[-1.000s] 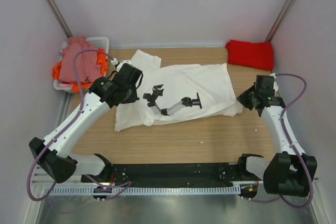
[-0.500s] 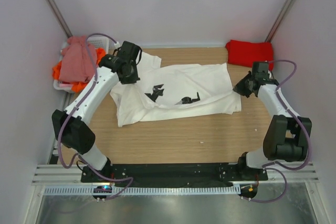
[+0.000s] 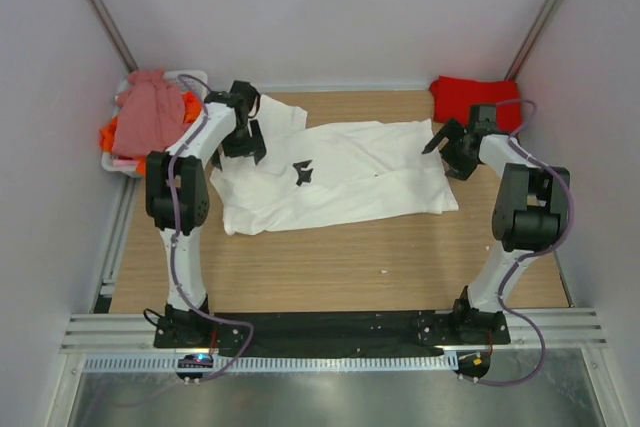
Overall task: Fold and stack the t-shirts
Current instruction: Fold the tshirt
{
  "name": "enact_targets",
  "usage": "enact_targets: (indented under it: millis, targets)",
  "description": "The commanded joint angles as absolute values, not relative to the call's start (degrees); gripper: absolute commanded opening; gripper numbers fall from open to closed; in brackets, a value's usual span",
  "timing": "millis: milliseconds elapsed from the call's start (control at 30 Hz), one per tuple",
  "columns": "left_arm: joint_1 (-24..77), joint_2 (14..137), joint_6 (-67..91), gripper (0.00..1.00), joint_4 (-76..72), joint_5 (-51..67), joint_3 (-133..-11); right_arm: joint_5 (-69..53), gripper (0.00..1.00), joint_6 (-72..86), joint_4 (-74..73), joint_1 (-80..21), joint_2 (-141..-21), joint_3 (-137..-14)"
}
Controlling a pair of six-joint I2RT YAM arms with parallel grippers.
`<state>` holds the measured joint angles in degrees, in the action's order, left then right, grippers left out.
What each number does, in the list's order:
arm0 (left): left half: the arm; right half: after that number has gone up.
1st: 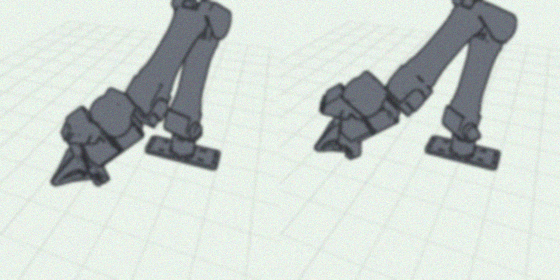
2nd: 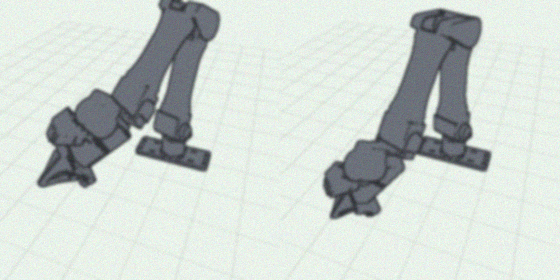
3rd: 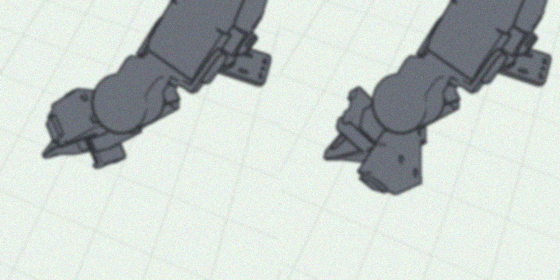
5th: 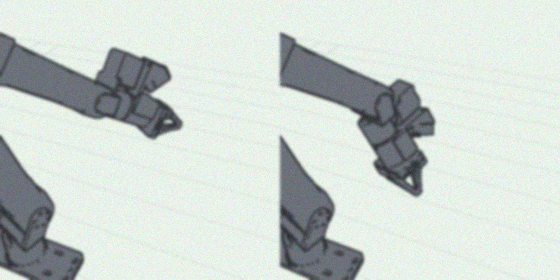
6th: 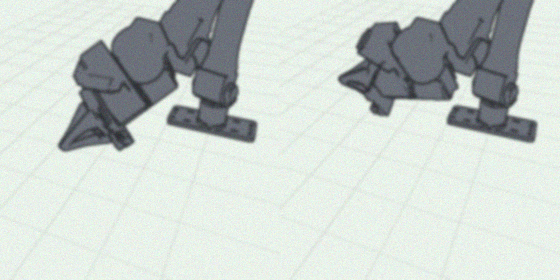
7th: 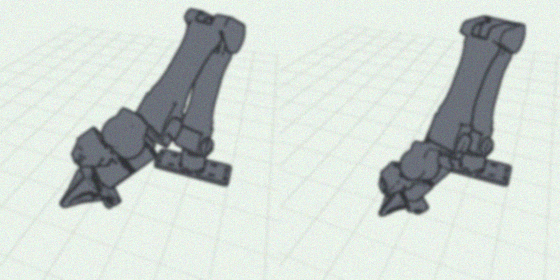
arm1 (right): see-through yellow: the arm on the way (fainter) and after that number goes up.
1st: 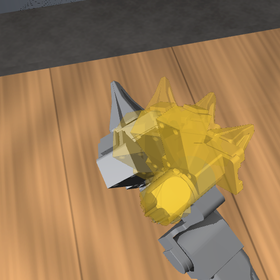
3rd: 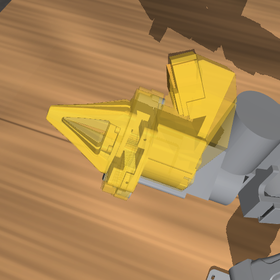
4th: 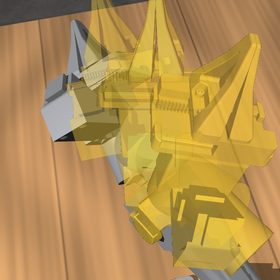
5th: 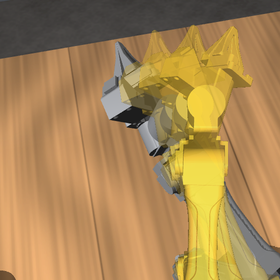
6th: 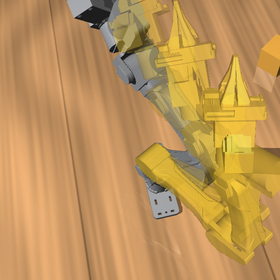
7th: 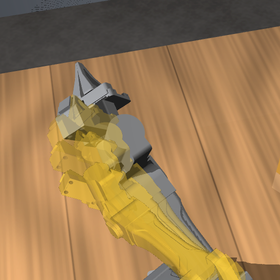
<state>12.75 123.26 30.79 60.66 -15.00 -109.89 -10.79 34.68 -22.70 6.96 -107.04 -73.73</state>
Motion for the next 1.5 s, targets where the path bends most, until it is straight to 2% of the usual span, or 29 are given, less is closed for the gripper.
enact_targets:
  millis: [0,167,300,467,567,700,733,867,1000,1067,1367,1467]
  targets:
    - [16.26,109.01,31.9,1.0,59.26,-15.65,-102.33,-8.79,0.96,31.82,-20.92,6.51,-98.72,-70.06]
    - [16.79,94.78,33.13,1.0,54.15,-16.7,-86.33,-5.19,0.98,31.2,-21.18,6.07,-93.35,-65.13]
    - [16.52,93.08,33.92,1.0,50.19,-16.0,-80.86,-4.04,0.98,30.94,-22.23,5.54,-91.59,-64.69]
    - [16.61,90.19,36.55,0.88,46.51,-13.36,-71.83,-1.5,0.97,27.96,-23.2,1.6,-85.8,-61.53]
    - [16.61,84.56,39.01,0.85,44.04,-11.35,-64.7,4.63,0.97,25.41,-23.64,-7.61,-82.01,-60.12]
    - [16.7,80.6,40.25,0.91,43.24,-8.71,-58.81,11.06,0.98,25.84,-27.51,-7.91,-82.18,-61.52]
    - [16.7,78.77,40.78,0.97,42.02,-7.48,-54.01,14.47,0.98,27.93,-28.73,-6.6,-82.35,-59.61]
    - [16.7,76.73,42.8,0.95,39.21,-5.37,-49.14,15.12,0.95,31.98,-27.17,-6.59,-79.11,-52.93]
    - [16.7,74.27,44.47,0.94,35.16,-4.74,-44.3,14.94,0.84,36.29,-23.03,-6.5,-71.03,-42.47]
    - [16.61,74.0,45.0,0.92,34.37,-5.01,-43.07,14.77,0.77,36.3,-22.42,-6.33,-70.75,-41.58]
    - [16.26,77.6,45.26,0.89,29.27,-5.45,-41.04,11.96,0.53,34.81,-17.32,-2.73,-79.0,-39.64]
    - [16.0,79.1,44.91,0.89,28.13,-5.27,-41.13,10.99,0.52,33.58,-16.18,-1.15,-80.85,-39.9]
